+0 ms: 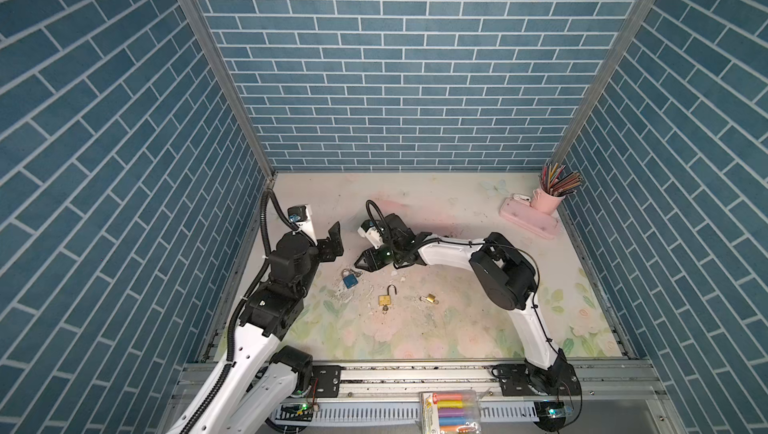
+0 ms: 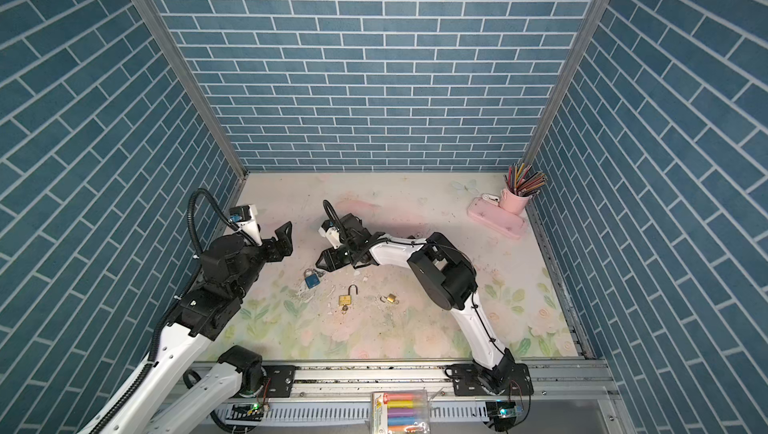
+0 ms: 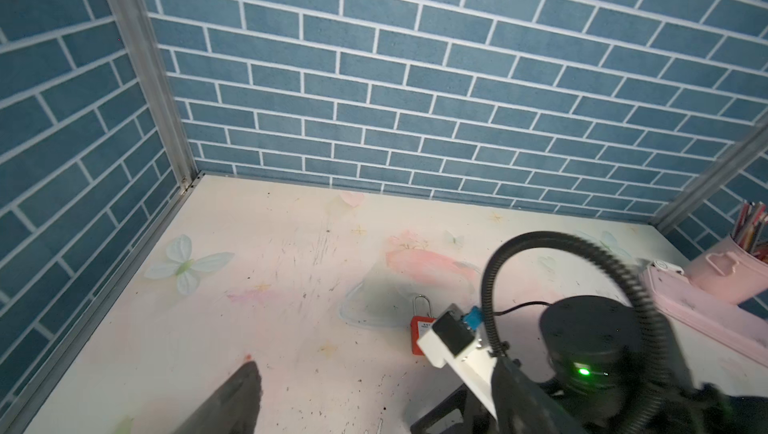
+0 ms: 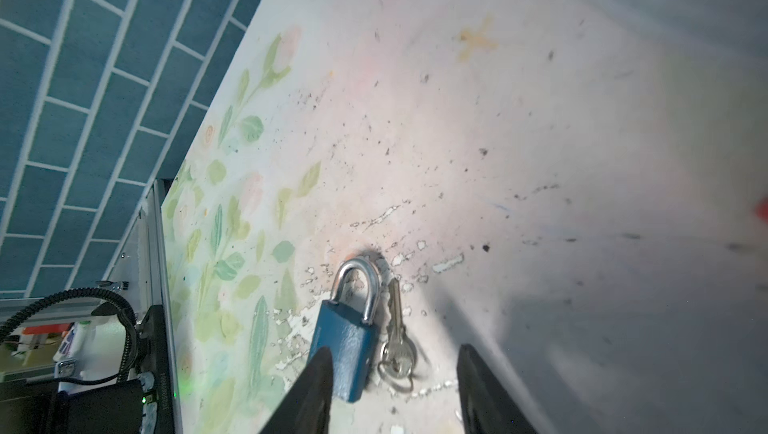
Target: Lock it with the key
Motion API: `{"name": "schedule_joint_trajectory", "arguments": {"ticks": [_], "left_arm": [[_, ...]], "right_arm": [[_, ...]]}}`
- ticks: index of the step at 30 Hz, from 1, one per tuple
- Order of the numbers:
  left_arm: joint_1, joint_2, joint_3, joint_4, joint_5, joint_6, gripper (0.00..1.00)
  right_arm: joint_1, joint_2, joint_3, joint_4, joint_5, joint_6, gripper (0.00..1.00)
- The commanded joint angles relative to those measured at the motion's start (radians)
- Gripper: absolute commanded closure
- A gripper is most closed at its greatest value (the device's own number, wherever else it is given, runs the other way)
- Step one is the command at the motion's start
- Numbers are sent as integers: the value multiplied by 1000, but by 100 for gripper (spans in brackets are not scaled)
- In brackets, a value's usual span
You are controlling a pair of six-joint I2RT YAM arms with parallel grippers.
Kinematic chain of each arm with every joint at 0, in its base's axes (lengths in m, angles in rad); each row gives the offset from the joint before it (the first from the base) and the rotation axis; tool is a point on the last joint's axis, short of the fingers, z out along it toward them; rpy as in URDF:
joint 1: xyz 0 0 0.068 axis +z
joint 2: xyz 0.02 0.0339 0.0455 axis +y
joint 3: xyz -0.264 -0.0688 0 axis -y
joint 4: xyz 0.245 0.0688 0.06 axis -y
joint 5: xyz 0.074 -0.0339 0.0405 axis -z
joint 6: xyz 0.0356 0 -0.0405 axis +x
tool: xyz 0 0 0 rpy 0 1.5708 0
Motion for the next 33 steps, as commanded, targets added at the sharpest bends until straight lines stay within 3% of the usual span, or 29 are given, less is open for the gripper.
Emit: {"name": "schedule_joint_trajectory", "arguments": {"ticks": [1,13,18,23,33], "left_arm": [[16,-8,19,-48,-50,-80,13],[-6,39,72,-324,114,-318,13],[-141,82,15,-388,95,-467,13],[-331,191,-4,-405,34,-596,13],[-586,454,-29,-326,-4,-770,13]], "right_arm": [[-5,-174,-39,-12,128,-51,46],[-2,-778,-538,50,469,-2,37],[-2,-1042,-779,29,558,56,27],[-3,-1237,-963,27,579,114,26],[-14,-1306,-1086,-14,582,210,28]]}}
